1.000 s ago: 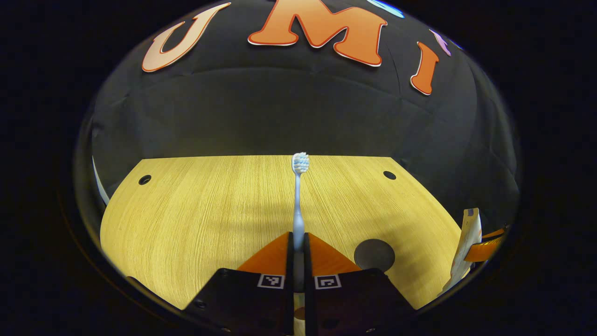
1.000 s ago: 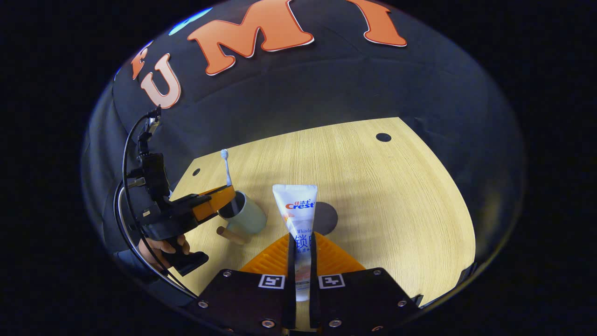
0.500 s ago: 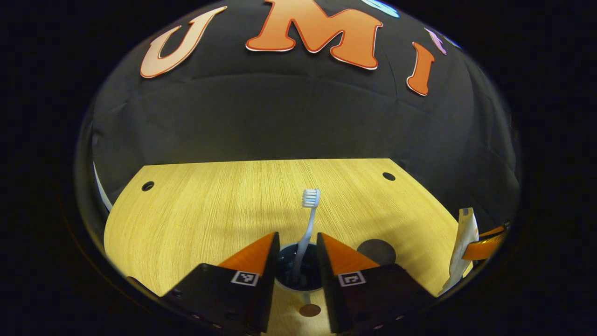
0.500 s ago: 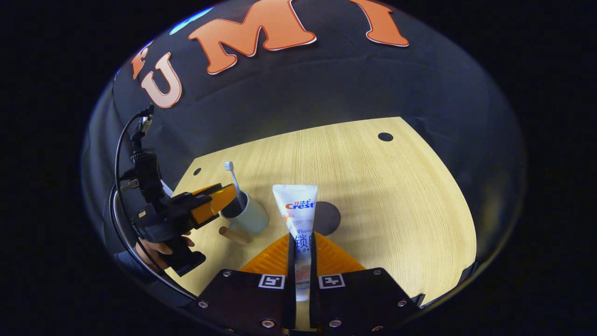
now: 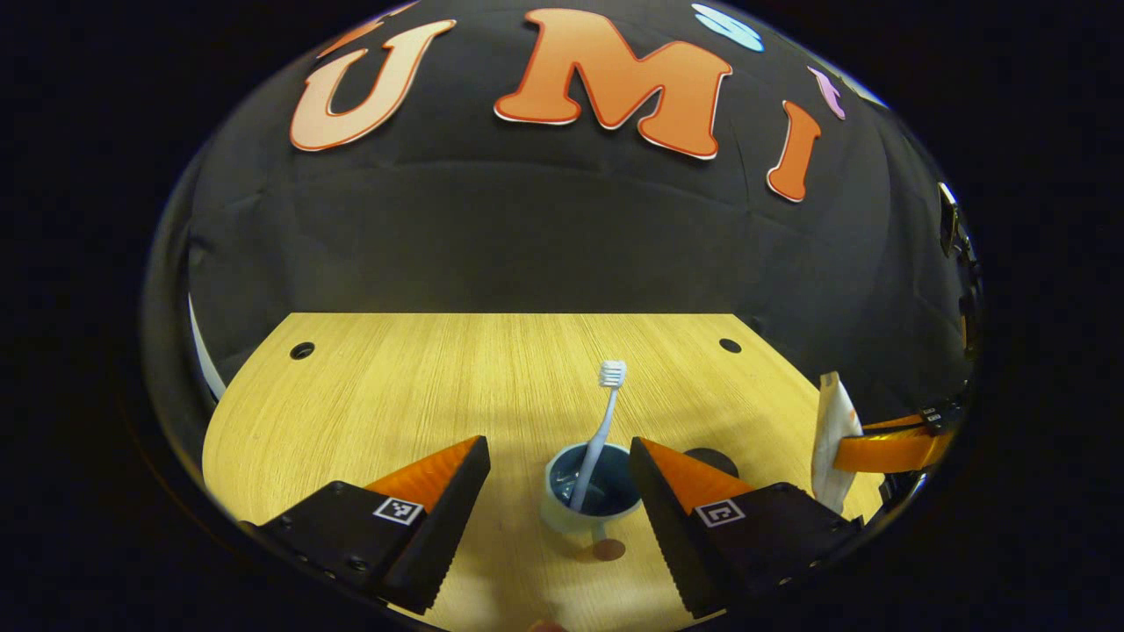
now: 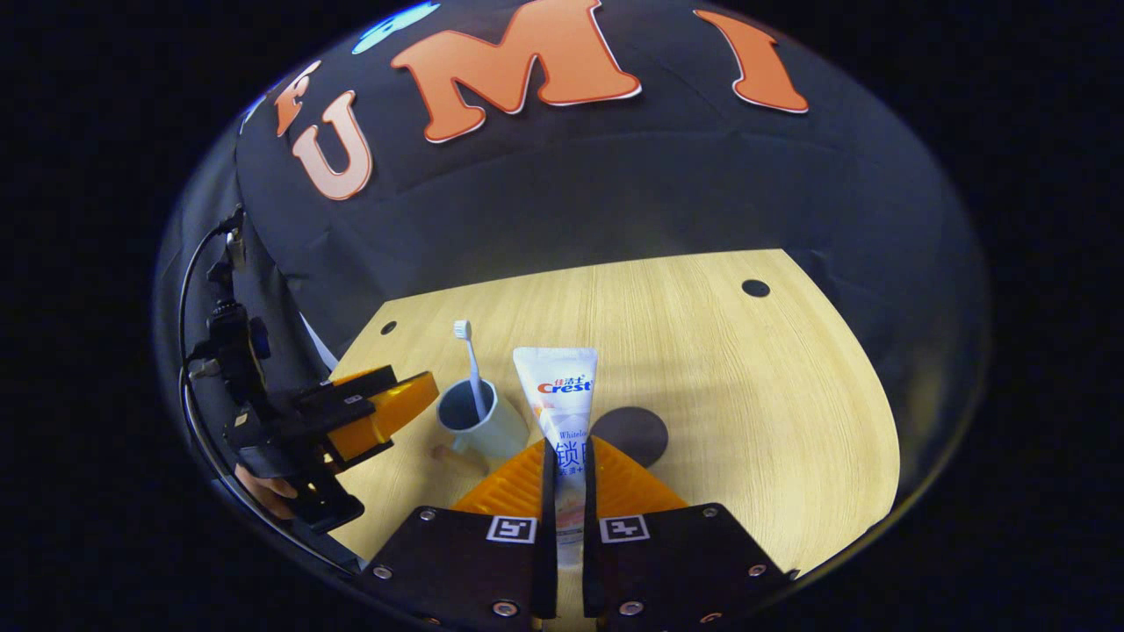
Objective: Put the toothbrush and toothpaste on the desktop into the cup, then pick up the cup and place it on the coaster on the desktop.
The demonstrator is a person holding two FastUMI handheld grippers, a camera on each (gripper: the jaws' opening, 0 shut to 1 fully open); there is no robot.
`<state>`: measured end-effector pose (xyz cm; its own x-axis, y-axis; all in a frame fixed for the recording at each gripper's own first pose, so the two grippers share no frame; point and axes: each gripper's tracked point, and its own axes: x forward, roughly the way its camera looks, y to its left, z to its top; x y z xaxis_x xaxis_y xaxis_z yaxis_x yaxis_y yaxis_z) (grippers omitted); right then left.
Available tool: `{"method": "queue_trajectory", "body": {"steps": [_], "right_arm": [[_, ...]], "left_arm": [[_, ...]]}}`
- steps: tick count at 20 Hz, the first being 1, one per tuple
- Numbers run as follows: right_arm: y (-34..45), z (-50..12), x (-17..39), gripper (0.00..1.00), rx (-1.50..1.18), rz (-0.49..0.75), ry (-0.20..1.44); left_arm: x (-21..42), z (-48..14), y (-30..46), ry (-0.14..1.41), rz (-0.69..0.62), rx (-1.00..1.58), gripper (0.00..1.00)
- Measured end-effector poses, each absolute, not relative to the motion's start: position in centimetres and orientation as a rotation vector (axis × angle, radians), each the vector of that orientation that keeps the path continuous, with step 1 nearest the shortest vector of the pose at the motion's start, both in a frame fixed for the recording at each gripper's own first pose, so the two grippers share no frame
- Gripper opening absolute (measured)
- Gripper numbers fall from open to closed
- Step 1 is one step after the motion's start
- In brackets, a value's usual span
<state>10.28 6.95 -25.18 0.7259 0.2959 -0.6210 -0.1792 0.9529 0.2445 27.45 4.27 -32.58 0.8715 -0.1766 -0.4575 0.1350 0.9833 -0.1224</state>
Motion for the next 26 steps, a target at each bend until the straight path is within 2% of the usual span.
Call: {"method": "queue_trajectory", "body": {"steps": [2, 3, 4, 15, 18, 25, 26], "right_arm": [[8.0, -24.6, 11.1, 0.12, 0.183, 0.283, 0.679], [8.4, -24.4, 11.6, 0.12, 0.187, 0.293, 0.658], [9.0, -24.1, 11.8, 0.12, 0.187, 0.304, 0.637], [16.2, -19.8, 16.1, 0.12, 0.203, 0.456, 0.320], [17.5, -19.1, 17.5, 0.12, 0.172, 0.460, 0.236], [20.8, -20.2, 19.3, 0.12, 0.176, 0.517, 0.164], [21.2, -20.6, 19.4, 0.12, 0.171, 0.525, 0.160]], "left_arm": [[26.2, -32.5, 5.2, 0.495, -0.151, -0.105, 0.96], [25.6, -32.4, 5.8, 0.495, -0.142, -0.110, 0.99], [25.0, -32.2, 6.4, 0.491, -0.131, -0.115, 0.96], [20.2, -29.6, 10.9, 0.427, -0.082, -0.031, 0.96], [18.8, -30.0, 11.2, 0.438, -0.081, 0.002, 0.96], [17.3, -32.0, 11.1, 0.485, -0.079, 0.027, 0.96], [17.1, -32.2, 11.1, 0.491, -0.077, 0.027, 0.99]]}}
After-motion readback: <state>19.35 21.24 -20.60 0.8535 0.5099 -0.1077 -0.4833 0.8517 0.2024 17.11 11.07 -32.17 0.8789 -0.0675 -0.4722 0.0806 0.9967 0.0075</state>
